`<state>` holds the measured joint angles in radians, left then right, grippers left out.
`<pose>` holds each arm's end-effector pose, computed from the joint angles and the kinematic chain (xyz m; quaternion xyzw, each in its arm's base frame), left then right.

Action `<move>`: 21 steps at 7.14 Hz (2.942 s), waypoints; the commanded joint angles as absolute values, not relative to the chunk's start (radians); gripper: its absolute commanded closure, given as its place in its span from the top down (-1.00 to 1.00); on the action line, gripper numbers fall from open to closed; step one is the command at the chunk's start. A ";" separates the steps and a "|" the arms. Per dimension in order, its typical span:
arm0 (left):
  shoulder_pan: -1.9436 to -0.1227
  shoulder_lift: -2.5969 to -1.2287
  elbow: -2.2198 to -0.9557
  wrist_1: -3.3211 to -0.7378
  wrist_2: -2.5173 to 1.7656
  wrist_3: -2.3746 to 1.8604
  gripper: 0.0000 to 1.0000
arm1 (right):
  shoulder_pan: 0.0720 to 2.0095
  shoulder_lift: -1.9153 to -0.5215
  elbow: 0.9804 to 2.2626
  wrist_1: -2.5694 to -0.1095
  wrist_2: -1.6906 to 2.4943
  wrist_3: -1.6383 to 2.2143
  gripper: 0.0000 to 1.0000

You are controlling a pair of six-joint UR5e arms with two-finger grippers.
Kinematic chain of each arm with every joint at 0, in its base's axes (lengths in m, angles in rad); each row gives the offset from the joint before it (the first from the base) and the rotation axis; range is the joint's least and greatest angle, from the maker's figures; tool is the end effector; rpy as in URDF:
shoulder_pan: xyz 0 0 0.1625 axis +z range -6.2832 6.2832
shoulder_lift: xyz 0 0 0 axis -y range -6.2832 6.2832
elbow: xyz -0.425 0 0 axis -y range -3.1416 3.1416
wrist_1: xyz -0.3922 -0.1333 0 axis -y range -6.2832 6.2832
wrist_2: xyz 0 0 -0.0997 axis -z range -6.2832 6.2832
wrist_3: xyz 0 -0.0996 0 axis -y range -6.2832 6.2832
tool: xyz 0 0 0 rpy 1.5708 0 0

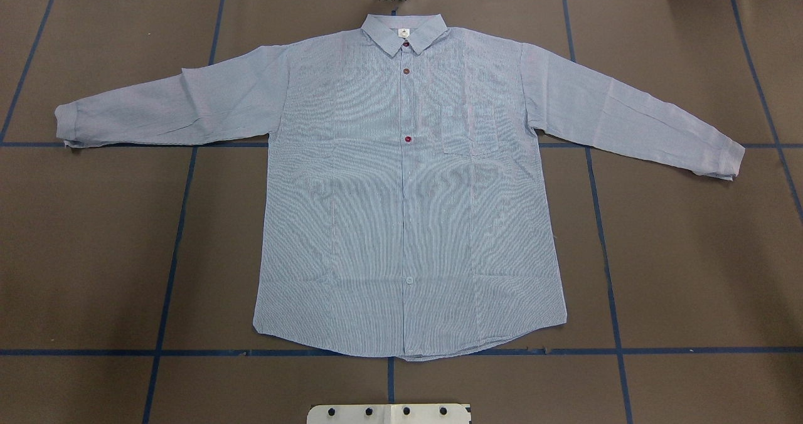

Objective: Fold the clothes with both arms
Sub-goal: 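Move the right gripper toward the cuff of the sleeve nearest it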

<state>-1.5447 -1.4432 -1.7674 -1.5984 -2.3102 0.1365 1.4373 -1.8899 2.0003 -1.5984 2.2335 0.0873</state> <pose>-0.0546 -0.4451 0.6206 0.0649 0.3579 0.0930 0.9269 0.0232 -0.3687 0.5928 0.0031 -0.3274 -0.0353 0.9442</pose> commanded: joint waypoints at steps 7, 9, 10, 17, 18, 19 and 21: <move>-1.548 -1.413 -1.761 -1.956 -2.309 0.144 1.00 | 1.430 -1.732 2.023 -1.600 2.234 0.100 1.00; -1.548 -1.422 -1.767 -1.968 -2.281 0.140 1.00 | 1.430 -1.683 2.019 -1.598 2.229 0.119 1.00; -1.549 -1.449 -1.769 -2.032 -2.270 0.102 1.00 | 1.430 -1.665 2.013 -1.585 2.230 0.133 1.00; -1.548 -1.566 -1.655 -2.301 -2.270 0.098 1.00 | 1.268 -1.697 1.572 -0.697 2.211 0.621 1.00; -1.548 -1.566 -1.657 -2.301 -2.272 0.098 1.00 | 1.156 -1.697 1.554 -0.567 2.098 0.825 1.00; -1.548 -1.566 -1.655 -2.301 -2.270 0.098 1.00 | 1.065 -1.697 1.551 -0.540 1.974 0.913 1.00; -1.548 -1.565 -1.655 -2.301 -2.270 0.098 1.00 | 1.052 -1.710 1.516 -0.529 1.942 0.916 0.84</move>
<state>-1.5478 -1.5660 -1.6559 -2.3010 -2.2704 0.0982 1.0714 -1.7032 1.5391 -0.5442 1.9722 0.8952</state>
